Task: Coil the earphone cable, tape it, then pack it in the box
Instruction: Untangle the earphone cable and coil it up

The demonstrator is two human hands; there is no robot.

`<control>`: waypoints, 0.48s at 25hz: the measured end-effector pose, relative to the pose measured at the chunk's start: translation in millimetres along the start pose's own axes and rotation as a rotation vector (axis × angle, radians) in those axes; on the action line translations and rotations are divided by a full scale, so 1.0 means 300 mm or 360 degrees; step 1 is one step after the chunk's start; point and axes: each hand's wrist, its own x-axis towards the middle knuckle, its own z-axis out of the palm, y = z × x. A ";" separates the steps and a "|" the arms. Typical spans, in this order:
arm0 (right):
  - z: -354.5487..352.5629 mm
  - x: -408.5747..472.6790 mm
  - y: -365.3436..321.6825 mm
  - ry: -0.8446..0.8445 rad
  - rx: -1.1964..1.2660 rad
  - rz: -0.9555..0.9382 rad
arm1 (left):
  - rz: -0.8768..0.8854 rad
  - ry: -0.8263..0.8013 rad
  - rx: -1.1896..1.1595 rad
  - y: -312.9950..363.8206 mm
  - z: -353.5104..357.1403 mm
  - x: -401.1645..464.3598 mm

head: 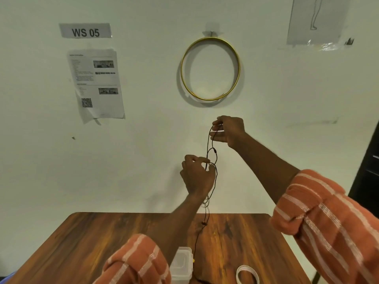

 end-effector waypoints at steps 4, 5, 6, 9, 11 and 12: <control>0.015 -0.005 -0.004 -0.0014 0.0078 0.0096 | 0.0018 0.0048 0.0113 0.046 0.008 0.039; 0.030 -0.007 -0.011 -0.0028 0.0107 0.0102 | -0.0006 0.0055 0.0130 0.068 0.021 0.042; 0.042 -0.007 -0.019 -0.0032 0.0149 0.0106 | -0.0034 0.0065 0.0136 0.085 0.032 0.043; 0.033 0.002 -0.036 0.0081 0.0187 0.0061 | -0.0152 0.0073 -0.0045 0.097 0.046 0.050; -0.030 0.020 -0.036 0.0256 0.0019 -0.0007 | -0.0260 -0.0066 -0.0339 0.093 0.012 0.071; -0.070 0.027 -0.024 0.0327 -0.0235 -0.0040 | -0.0299 -0.0207 -0.0485 0.096 -0.015 0.095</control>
